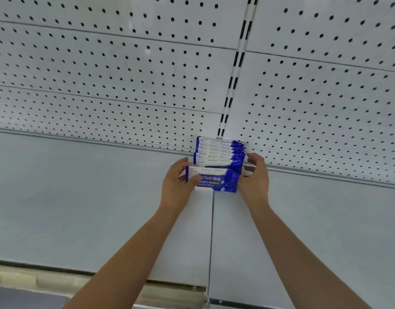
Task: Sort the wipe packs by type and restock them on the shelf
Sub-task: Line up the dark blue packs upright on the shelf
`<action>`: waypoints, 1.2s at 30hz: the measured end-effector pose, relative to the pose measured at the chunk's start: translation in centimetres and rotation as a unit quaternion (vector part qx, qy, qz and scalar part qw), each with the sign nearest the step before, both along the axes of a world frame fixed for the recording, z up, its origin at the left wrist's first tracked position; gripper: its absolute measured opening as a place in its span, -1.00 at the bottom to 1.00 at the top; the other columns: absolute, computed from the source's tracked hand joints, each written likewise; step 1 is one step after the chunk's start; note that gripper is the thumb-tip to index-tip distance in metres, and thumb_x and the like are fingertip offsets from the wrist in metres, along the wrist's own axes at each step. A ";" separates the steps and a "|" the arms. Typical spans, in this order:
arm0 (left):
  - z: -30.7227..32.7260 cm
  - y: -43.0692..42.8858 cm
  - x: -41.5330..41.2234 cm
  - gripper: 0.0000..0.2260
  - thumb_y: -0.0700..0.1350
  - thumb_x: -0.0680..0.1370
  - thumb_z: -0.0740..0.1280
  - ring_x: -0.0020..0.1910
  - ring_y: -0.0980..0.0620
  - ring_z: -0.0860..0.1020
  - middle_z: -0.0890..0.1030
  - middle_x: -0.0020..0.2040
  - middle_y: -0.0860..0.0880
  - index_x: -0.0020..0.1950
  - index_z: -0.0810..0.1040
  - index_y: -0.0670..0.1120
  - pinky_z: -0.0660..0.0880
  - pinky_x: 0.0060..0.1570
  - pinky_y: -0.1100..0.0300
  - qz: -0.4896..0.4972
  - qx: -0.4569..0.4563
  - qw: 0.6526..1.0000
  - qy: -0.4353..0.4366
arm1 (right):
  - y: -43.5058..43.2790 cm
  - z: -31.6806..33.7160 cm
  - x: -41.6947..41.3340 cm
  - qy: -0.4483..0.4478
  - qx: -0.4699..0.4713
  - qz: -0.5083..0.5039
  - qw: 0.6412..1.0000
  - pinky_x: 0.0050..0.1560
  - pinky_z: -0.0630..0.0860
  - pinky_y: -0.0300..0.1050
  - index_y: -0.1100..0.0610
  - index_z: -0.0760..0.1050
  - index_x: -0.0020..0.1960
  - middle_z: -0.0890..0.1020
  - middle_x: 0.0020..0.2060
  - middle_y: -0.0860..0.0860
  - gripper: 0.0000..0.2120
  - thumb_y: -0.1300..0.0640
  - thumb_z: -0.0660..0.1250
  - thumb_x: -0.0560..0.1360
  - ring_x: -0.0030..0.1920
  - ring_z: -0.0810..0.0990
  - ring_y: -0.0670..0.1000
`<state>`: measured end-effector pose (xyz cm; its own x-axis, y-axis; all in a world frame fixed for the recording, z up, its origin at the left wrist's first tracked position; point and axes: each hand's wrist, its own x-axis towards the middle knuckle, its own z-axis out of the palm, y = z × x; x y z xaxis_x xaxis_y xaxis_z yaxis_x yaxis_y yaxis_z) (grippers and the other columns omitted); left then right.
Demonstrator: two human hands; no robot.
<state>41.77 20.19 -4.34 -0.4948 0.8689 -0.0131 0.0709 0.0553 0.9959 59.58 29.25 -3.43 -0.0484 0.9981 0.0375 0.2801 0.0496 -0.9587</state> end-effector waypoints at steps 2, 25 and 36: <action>-0.2 0.6 0.7 -0.67 -0.19 0.55 0.45 0.15 0.11 0.62 0.61 0.23 0.04 0.20 0.49 0.15 0.60 0.05 0.24 0.015 0.002 1.000 0.004 | -0.4 0.1 0.2 0.044 0.000 0.015 0.999 -0.16 0.53 -0.41 -0.03 0.41 0.35 0.56 0.22 -0.11 -0.55 0.09 0.47 0.51 0.20 0.57 -0.11; 0.7 5.0 3.0 -0.25 -0.54 0.51 0.17 0.16 0.46 0.50 0.47 0.38 0.05 0.59 0.11 0.00 0.47 0.04 0.47 -0.052 -0.021 0.998 -0.031 | 1.8 -1.0 -1.1 0.039 0.025 0.142 0.989 0.22 0.41 -0.45 -0.12 0.13 0.46 0.46 0.31 -0.18 -0.13 0.39 0.50 0.40 0.25 0.46 -0.38; 1.2 2.4 3.3 -0.23 -0.06 0.38 0.47 0.36 0.22 0.47 0.49 0.40 0.15 0.55 0.24 0.09 0.49 0.29 0.19 -0.014 -0.060 0.998 0.033 | 1.8 -0.5 1.4 0.014 0.000 0.190 0.982 0.05 0.44 -0.50 -0.12 0.13 0.53 0.42 0.31 -0.35 -0.06 0.11 0.62 0.34 0.21 0.45 -0.43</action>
